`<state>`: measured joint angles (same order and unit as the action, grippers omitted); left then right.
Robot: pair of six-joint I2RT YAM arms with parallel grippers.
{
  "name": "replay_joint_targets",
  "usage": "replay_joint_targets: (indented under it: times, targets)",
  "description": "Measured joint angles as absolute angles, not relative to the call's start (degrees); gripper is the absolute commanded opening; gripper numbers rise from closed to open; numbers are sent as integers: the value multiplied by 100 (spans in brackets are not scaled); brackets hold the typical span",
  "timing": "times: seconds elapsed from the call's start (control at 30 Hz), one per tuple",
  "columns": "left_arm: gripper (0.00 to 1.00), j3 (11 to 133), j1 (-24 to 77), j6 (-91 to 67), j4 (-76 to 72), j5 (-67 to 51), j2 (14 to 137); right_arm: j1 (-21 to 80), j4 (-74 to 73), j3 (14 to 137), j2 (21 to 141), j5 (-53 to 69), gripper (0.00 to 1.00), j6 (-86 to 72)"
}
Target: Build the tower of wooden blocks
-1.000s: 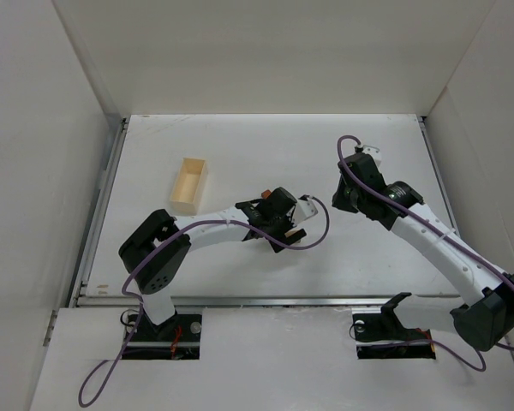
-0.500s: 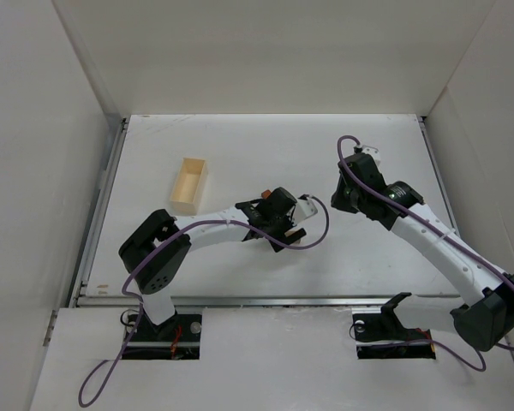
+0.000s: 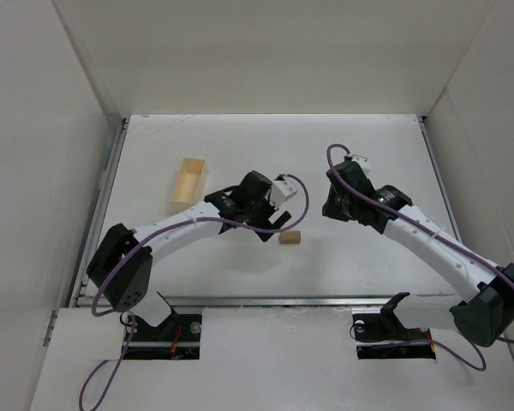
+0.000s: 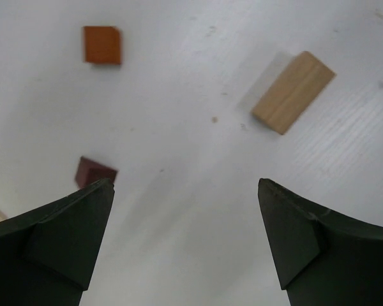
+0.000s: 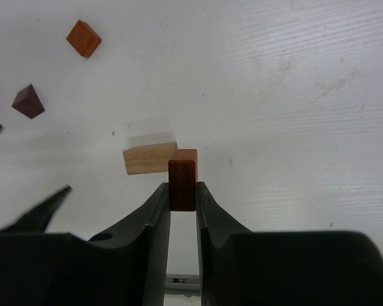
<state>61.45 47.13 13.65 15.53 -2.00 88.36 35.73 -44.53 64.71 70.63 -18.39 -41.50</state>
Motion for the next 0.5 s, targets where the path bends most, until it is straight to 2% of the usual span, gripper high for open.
replay_joint_targets:
  times: [0.3,0.5]
  targets:
    - [96,6053,2797,834,1706,-130,8296,4405,-4327,6184,7467,-2156,0,-4622]
    - [99,5800,2569,650,1629,318,8049,4744,-4294,6167,7891,-2534,0,-5144]
